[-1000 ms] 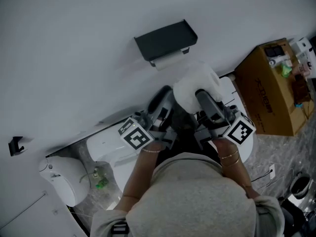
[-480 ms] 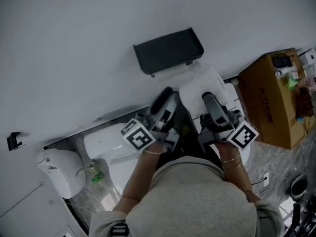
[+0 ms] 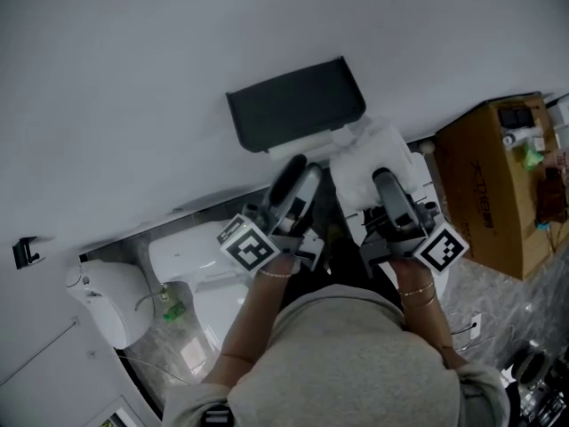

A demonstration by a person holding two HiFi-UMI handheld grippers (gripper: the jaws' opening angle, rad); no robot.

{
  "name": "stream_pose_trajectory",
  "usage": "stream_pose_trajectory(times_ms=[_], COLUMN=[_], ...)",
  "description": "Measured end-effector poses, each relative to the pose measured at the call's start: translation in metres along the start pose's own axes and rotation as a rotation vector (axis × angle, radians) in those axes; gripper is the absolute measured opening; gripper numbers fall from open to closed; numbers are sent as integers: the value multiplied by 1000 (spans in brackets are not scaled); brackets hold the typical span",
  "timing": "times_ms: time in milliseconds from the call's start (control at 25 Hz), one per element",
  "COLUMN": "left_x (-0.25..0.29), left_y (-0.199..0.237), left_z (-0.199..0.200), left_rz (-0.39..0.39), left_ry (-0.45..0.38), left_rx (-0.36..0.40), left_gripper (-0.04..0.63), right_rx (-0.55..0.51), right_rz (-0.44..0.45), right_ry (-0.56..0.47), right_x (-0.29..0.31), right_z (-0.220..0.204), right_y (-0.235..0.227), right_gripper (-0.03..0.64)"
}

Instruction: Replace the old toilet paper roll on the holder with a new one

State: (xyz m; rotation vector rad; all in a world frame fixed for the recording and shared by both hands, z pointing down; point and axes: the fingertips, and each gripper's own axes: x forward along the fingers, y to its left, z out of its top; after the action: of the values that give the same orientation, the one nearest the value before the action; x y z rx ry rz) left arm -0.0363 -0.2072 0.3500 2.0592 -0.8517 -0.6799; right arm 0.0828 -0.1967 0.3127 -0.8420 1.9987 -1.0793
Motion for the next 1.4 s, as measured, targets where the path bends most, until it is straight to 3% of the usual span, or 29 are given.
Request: stream_pose_trajectory(times_ms=[240, 1000, 1240, 1400], left_x=[49, 34, 31, 33], left_y=[25, 20, 22, 18], left_z=[-6, 14, 16, 17], left_rz=[46, 75, 85, 65], left_ry=[-31, -179, -197, -197], left_rx=[-25, -20, -7, 1], left_gripper=[287, 293, 212, 210], right_rx=[29, 55, 73, 78], right_rz=[-11, 29, 32, 38], right_ry=[-4, 27, 34, 33], right_x=[11, 13, 13, 14], right_z=[42, 41, 40, 40], right_y=[-39, -39, -41, -41], right_gripper=[453, 453, 453, 453])
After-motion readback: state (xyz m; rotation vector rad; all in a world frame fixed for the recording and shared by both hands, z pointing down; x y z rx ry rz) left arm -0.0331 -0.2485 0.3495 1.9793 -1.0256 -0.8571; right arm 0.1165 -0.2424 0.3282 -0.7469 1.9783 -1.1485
